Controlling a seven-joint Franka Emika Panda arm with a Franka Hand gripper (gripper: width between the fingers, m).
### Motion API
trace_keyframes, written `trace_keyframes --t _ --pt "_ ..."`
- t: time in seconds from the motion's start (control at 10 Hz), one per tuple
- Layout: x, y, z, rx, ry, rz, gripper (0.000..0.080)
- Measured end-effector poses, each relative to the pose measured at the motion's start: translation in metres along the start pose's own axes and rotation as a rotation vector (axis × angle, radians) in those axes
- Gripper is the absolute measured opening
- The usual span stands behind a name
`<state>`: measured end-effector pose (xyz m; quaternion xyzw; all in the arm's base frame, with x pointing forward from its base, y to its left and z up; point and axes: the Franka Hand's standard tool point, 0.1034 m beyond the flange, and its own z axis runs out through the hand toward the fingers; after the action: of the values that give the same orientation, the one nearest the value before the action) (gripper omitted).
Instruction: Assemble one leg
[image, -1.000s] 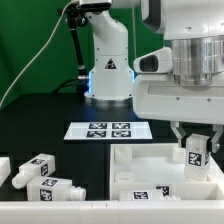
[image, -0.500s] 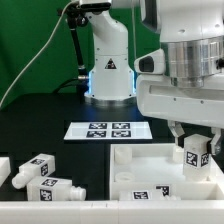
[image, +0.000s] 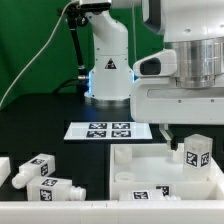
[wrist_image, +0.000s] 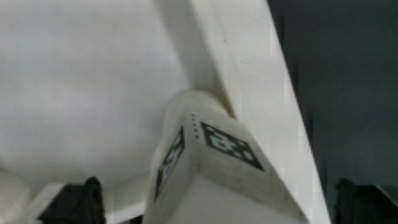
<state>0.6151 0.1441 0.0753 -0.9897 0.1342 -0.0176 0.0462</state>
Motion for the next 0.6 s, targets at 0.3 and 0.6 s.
trace_keyframes --t 0.3,0.6 --pt "0.0002 -0.0010 -0.0010 -0.018 0.005 -0.292 0.0649" --pt "0.0018 -0.0017 -0.0061 -0.031 -0.007 -0.644 0.0649"
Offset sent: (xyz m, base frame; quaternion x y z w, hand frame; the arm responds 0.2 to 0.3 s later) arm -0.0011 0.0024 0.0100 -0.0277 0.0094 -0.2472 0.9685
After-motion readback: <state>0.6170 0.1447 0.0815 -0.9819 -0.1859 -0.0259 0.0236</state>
